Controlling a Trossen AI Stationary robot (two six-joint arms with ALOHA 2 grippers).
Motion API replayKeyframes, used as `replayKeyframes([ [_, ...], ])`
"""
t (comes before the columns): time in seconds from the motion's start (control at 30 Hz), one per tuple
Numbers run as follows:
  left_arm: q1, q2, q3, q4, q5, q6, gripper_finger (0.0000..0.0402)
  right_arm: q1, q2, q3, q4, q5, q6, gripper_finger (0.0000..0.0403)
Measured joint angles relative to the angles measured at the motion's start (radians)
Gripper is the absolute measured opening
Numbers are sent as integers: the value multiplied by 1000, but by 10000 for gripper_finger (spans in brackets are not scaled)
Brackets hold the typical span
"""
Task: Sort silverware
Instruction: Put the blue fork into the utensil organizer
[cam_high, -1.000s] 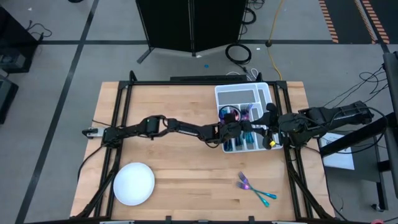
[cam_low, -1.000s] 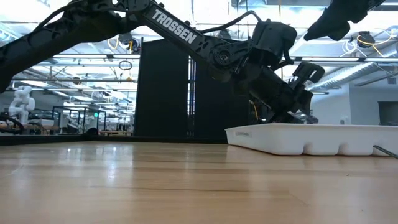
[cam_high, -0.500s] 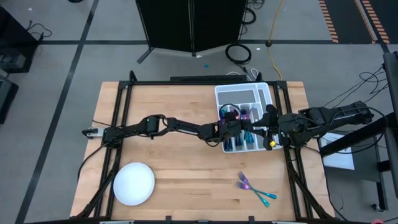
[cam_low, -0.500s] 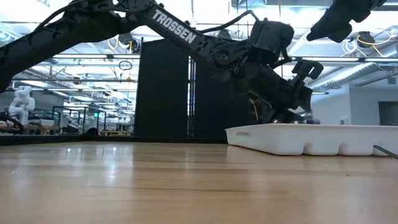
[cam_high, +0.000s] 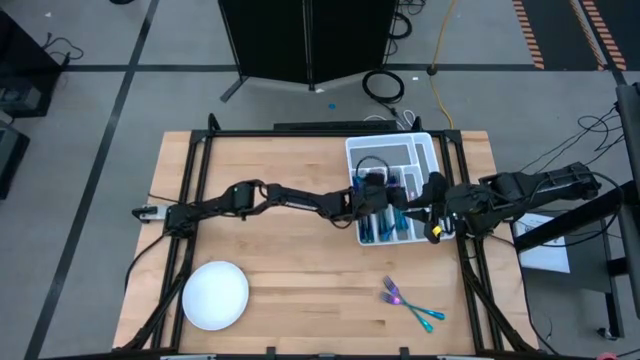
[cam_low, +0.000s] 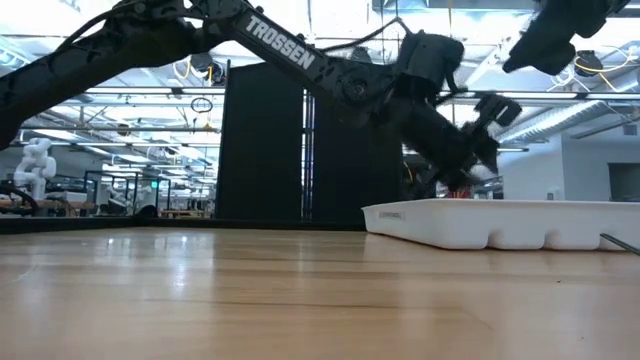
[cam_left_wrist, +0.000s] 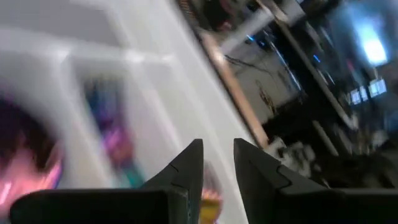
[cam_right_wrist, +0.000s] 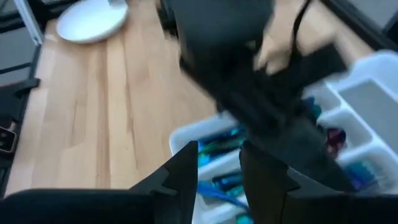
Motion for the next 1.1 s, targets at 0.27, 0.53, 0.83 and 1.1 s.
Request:
replayKeyframes([
  [0.27, 0, -140, -1, -188, 145, 562, 89, 12, -2, 2, -68, -25, 78, 104],
  [0.53, -11, -229, -1, -600, 229, 769, 89, 48, -41, 0, -6, 150, 21, 104],
  [0.83, -47, -231, -2, -623, 251, 800, 89, 51, -117, 1, -140, 228, 145, 104],
  [1.1, -102, -143, -2, -447, 253, 862, 89, 51, -118, 1, -260, 324, 326, 105],
])
